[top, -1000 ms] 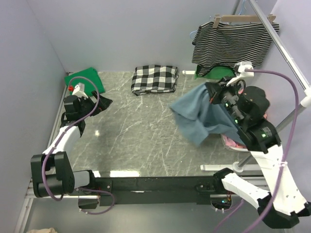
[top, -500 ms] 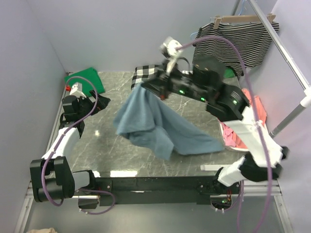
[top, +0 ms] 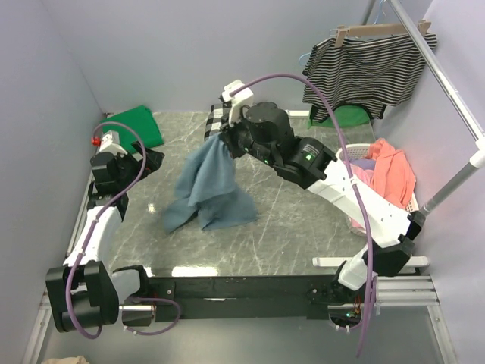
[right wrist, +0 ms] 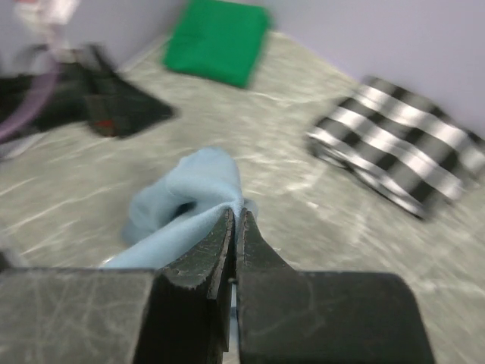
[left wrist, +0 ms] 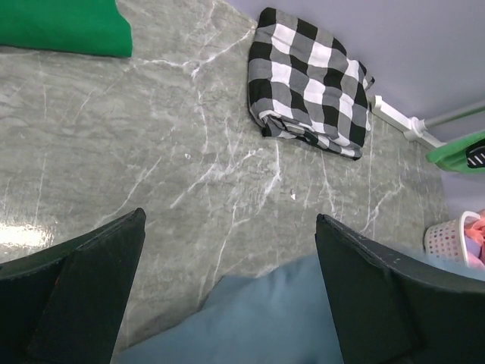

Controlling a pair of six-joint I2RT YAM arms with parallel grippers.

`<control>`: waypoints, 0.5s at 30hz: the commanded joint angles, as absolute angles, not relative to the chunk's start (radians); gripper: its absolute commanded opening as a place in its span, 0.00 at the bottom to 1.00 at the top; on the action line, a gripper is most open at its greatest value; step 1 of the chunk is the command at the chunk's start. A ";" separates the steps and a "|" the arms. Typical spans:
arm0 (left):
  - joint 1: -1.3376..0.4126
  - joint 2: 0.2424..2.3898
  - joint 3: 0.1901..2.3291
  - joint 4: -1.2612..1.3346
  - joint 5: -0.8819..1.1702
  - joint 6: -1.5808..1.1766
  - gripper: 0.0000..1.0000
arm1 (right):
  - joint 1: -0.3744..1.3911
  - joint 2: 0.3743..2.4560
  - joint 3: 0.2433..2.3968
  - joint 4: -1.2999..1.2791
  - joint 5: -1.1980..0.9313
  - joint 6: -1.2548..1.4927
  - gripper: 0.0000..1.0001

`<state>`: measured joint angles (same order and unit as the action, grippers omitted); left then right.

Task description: Fold and stack the t-shirts

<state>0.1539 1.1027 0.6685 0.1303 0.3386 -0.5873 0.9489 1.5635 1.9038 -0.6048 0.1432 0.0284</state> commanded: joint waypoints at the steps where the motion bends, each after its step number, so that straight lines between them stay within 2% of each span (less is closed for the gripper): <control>1: 0.160 1.084 0.655 0.155 0.325 -0.581 1.00 | 0.933 1.412 1.748 -0.405 0.423 0.031 0.00; 5: 0.161 1.103 0.638 0.195 0.370 -0.592 0.99 | 0.900 1.335 1.655 -0.373 0.413 0.058 0.00; 11: 0.161 1.160 0.634 0.245 0.456 -0.600 0.99 | 0.899 1.347 1.741 -0.446 0.368 0.049 0.00; 14: 0.160 1.199 0.626 0.273 0.491 -0.603 0.99 | 0.896 1.359 1.732 -0.465 0.548 0.061 0.00; 15: 0.160 1.219 0.620 0.285 0.503 -0.606 0.99 | 0.887 1.368 1.718 -0.489 0.669 0.089 0.00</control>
<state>0.1581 1.1797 0.6369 0.2020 0.4294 -0.5926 0.8974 1.3731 1.6936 -0.5091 0.4038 0.0475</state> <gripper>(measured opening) 0.994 0.020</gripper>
